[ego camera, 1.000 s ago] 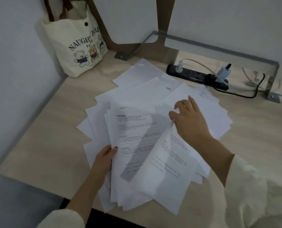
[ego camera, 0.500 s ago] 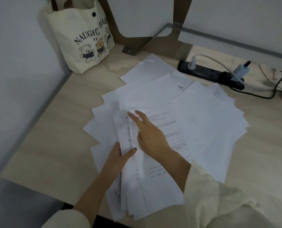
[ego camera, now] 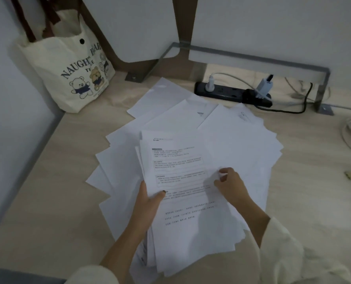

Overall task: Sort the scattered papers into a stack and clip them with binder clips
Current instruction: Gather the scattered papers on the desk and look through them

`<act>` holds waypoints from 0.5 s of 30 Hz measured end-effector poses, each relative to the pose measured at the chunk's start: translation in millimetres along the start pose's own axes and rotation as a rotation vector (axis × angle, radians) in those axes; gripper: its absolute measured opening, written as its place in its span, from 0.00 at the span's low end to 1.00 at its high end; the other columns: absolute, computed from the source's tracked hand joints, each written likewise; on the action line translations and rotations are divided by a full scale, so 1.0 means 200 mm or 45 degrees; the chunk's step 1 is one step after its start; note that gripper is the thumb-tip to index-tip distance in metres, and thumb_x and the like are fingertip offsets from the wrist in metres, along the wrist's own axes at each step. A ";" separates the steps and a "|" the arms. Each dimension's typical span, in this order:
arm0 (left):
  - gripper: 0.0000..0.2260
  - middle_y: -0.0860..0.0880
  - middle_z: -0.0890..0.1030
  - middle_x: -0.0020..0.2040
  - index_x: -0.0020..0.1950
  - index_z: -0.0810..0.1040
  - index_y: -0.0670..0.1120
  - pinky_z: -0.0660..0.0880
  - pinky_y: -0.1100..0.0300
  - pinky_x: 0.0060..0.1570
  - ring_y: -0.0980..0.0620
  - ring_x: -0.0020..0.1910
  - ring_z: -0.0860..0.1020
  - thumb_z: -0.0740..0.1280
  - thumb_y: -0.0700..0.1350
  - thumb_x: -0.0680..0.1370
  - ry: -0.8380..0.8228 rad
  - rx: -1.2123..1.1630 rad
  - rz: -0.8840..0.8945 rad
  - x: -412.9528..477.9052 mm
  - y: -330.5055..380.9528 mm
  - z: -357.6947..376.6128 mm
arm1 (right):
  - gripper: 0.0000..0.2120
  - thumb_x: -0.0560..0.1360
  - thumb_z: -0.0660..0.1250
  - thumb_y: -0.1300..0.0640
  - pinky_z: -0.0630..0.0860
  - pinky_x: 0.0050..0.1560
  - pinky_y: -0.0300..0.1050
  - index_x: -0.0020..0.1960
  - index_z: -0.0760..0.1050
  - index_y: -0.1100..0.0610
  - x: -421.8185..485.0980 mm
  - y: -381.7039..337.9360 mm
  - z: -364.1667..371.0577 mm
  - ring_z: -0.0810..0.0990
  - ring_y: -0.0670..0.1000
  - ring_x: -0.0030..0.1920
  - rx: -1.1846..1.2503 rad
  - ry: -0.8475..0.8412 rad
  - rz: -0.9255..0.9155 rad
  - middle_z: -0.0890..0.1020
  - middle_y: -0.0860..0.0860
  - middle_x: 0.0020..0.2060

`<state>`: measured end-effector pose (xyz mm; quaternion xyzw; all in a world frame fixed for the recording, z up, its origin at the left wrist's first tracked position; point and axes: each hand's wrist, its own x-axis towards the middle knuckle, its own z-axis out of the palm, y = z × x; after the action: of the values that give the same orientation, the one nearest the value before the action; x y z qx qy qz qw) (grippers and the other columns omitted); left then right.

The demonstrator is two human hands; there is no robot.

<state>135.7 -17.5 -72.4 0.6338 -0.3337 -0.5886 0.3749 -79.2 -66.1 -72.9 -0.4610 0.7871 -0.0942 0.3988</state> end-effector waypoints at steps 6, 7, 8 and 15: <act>0.21 0.62 0.81 0.48 0.55 0.72 0.58 0.76 0.71 0.42 0.64 0.47 0.80 0.62 0.31 0.75 -0.145 0.058 0.156 -0.03 0.20 0.02 | 0.22 0.74 0.67 0.59 0.74 0.50 0.42 0.66 0.67 0.59 -0.06 0.02 -0.13 0.76 0.53 0.49 0.637 -0.221 0.112 0.77 0.56 0.53; 0.21 0.62 0.83 0.46 0.53 0.73 0.59 0.76 0.72 0.40 0.64 0.46 0.81 0.63 0.31 0.75 -0.177 0.062 0.198 -0.05 0.25 0.03 | 0.23 0.74 0.67 0.59 0.74 0.53 0.43 0.67 0.66 0.59 -0.08 0.04 -0.15 0.77 0.54 0.50 0.799 -0.289 0.125 0.78 0.56 0.53; 0.21 0.62 0.84 0.45 0.53 0.74 0.59 0.76 0.71 0.39 0.64 0.46 0.81 0.63 0.31 0.74 -0.208 0.059 0.240 -0.06 0.30 0.03 | 0.23 0.74 0.67 0.59 0.75 0.56 0.45 0.67 0.66 0.58 -0.08 0.05 -0.18 0.78 0.55 0.51 0.955 -0.365 0.127 0.79 0.56 0.53; 0.19 0.59 0.84 0.48 0.54 0.76 0.56 0.77 0.67 0.43 0.59 0.49 0.81 0.66 0.39 0.66 -0.374 0.075 0.471 -0.10 0.64 0.07 | 0.24 0.73 0.64 0.42 0.72 0.61 0.46 0.65 0.72 0.51 -0.16 0.00 -0.31 0.77 0.49 0.61 0.970 -0.588 -0.189 0.79 0.45 0.61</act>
<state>123.4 -64.7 47.6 0.4801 -0.5122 -0.5858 0.4050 -115.3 -54.5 -14.0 -0.3455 0.5515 -0.3001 0.6974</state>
